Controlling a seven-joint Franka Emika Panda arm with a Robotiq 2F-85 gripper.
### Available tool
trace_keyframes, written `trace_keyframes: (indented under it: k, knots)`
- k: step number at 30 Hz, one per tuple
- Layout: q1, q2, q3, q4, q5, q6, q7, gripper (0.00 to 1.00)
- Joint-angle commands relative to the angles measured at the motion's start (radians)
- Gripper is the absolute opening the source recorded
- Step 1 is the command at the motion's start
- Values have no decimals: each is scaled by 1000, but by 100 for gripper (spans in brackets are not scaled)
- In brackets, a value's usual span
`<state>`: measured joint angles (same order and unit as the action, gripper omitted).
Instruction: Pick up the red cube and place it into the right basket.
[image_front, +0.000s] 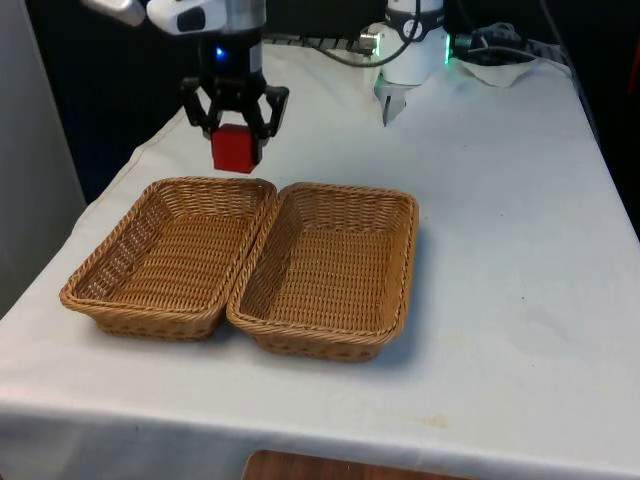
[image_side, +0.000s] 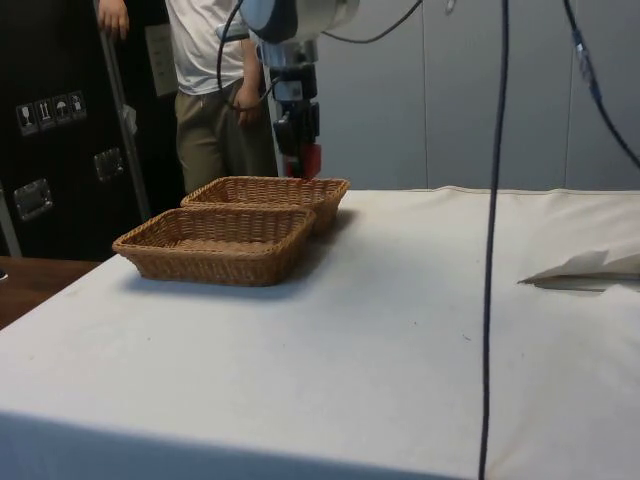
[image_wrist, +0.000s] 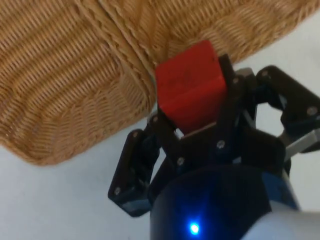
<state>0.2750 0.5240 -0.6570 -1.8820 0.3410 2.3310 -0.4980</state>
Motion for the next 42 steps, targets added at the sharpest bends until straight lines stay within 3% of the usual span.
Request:
trace_keyframes:
  k: [1, 7, 8, 9, 10, 15, 16, 17, 23, 24, 25, 26, 27, 34, 35, 37, 42]
  knots:
    - [-15, 23, 11, 25, 20, -6, -12, 3]
    - [-29, 115, -2, 102, 92, -1, -53, 3]
    - [-13, 104, -9, 87, 79, 2, -37, 3]
    - [-29, 115, -2, 102, 92, -1, -53, 3]
    - [-32, 137, -12, 119, 111, -3, -67, 3]
    - [-44, 190, -30, 162, 157, -9, -102, 3]
    - [-34, 197, -42, 160, 164, 1, -104, 3]
    - [-49, 210, -34, 180, 170, -11, -110, 3]
    - [-58, 285, -38, 240, 225, -4, -125, 3]
    - [-58, 293, -38, 247, 232, -3, -126, 3]
    - [-47, 277, -47, 228, 219, -1, -121, 3]
    - [-60, 302, -37, 254, 239, -3, -128, 3]
    - [-63, 311, -37, 261, 246, -3, -130, 3]
    - [-60, 329, -46, 271, 276, -8, -141, 3]
    - [-55, 331, -50, 269, 273, -2, -136, 3]
    - [-61, 330, -46, 271, 276, -8, -141, 3]
    - [-61, 330, -46, 271, 277, -10, -140, 46]
